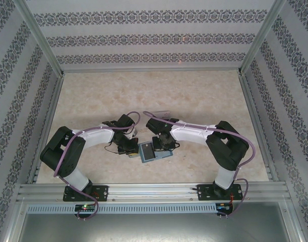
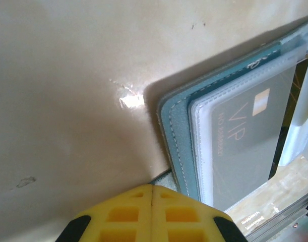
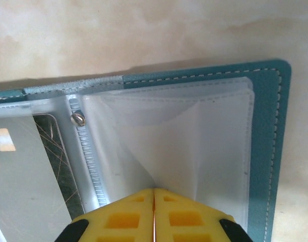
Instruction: Take the credit cards out of the card holder
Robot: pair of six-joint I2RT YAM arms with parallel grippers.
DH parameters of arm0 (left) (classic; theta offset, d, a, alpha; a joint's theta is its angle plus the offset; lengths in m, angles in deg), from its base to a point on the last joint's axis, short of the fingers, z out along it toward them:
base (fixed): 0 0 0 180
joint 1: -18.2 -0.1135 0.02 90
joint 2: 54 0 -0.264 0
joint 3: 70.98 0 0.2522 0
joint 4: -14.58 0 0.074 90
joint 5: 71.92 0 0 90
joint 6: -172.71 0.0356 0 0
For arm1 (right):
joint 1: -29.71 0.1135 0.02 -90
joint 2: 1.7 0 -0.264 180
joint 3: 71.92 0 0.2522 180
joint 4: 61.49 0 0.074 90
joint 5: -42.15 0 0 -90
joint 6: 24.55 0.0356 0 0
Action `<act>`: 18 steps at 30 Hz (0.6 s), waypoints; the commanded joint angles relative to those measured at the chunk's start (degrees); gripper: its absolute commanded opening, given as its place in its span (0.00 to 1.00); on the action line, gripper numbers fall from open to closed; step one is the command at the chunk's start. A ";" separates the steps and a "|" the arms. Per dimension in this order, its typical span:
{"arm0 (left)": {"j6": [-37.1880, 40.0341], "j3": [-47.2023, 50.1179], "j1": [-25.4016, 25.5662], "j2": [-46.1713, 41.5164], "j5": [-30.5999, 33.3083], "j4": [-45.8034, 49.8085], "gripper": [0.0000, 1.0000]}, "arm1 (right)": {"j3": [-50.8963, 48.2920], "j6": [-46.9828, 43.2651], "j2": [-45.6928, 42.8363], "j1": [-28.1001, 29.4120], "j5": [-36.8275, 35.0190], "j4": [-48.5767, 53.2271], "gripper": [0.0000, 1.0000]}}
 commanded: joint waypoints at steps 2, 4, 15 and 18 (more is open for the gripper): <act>1.11 -1.14 -0.35 0.88 5.18 4.99 0.00 | -2.31 0.36 -0.68 -0.57 0.80 -0.10 0.09; 0.88 -2.38 -0.39 -0.46 5.92 6.03 0.00 | -2.93 0.64 -0.59 -0.52 1.16 -0.73 0.09; -5.71 -4.95 2.30 -2.70 1.02 0.46 0.00 | -4.86 2.73 -3.21 -0.22 3.70 -2.37 0.08; -6.93 -5.09 4.16 -1.60 1.49 -0.77 0.00 | -5.03 3.33 -3.92 0.22 3.88 -2.30 0.08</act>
